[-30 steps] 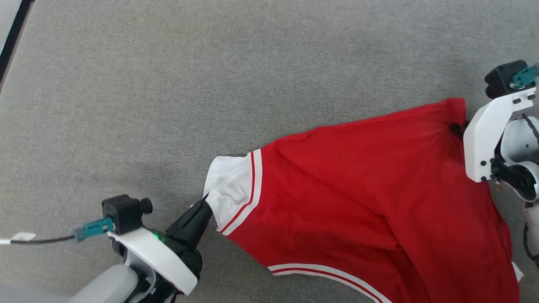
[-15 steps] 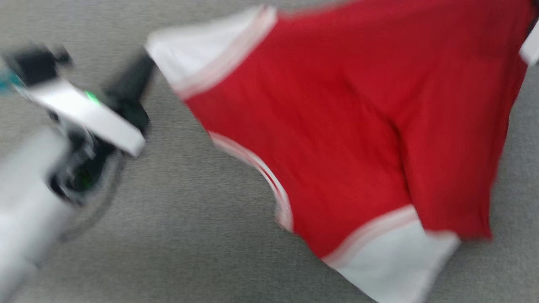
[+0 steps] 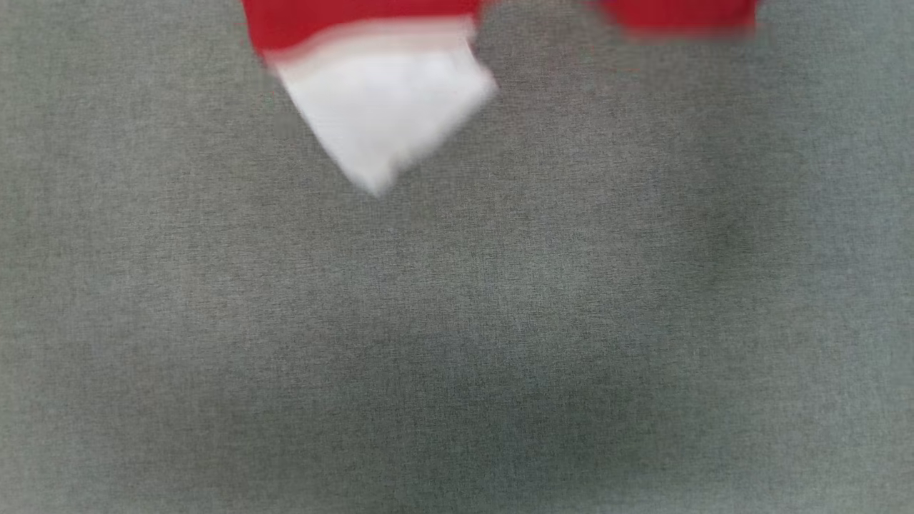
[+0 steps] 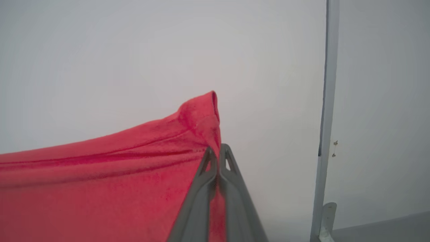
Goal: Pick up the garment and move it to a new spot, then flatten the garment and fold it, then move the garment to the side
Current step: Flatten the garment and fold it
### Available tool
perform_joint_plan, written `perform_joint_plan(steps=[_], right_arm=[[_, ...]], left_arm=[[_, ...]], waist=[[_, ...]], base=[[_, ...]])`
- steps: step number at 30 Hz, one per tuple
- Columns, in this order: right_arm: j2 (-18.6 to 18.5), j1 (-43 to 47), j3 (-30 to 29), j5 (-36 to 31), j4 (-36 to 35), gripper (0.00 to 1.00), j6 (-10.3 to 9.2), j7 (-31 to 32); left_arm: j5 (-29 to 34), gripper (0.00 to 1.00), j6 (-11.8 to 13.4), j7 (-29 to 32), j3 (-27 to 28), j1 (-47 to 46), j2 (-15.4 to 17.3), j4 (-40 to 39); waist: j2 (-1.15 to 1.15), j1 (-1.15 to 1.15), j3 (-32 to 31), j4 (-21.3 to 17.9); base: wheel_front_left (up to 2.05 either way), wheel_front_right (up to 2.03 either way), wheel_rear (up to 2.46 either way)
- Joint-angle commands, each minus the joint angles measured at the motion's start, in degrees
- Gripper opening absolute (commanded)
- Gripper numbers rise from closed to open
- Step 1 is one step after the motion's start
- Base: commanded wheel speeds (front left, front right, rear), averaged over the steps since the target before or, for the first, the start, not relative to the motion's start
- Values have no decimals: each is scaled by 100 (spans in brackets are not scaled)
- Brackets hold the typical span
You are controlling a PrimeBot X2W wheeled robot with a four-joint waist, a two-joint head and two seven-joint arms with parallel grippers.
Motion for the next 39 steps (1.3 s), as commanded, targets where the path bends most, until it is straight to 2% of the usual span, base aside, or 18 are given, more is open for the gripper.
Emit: perform_joint_plan(steps=[1,4,9,15,19,25,27,30,36,39], right_arm=[[-38,-128,-128,-95,51,0,-12,-214],[-65,-276,-231,-188,209,0,-19,-521],[-134,-65,-53,-206,454,0,-18,-481],[-245,705,356,32,700,0,-17,-347],[-397,1460,743,405,525,0,-10,-151],[-692,3151,1040,1158,-398,0,-9,303],[-794,4187,983,1472,-1086,0,-5,524],[-819,5269,818,1699,-1792,0,-5,787],[-508,7007,223,1993,-3092,0,-5,1260],[-382,7663,26,1890,-3626,0,-5,1464]], left_arm=[[16,0,15,-95,134,-220,52,53],[-114,0,15,-222,290,-435,-34,-72],[-37,0,15,-82,61,-102,23,-327],[-416,0,14,-16,-73,1254,162,-957],[-604,0,14,-218,-88,2453,227,-1514],[-587,0,14,-604,-115,4327,147,-2366],[-550,0,14,-685,-67,5219,153,-2750],[-469,0,14,-734,8,6019,116,-2994],[-158,0,14,-766,45,7178,101,-3476],[-59,0,14,-772,185,7673,160,-3757]], waist=[[0,0,-15,-4],[0,0,-47,24],[0,0,-60,70],[0,0,-172,116],[0,0,-311,205],[0,0,-578,342],[0,0,-725,410],[0,0,-861,467],[0,0,-1096,595],[0,0,-1181,616]], base=[[0,0,0],[0,0,0],[0,0,0],[0,0,0],[0,0,0],[0,0,0],[0,0,0],[0,0,0],[0,0,0],[0,0,0]])
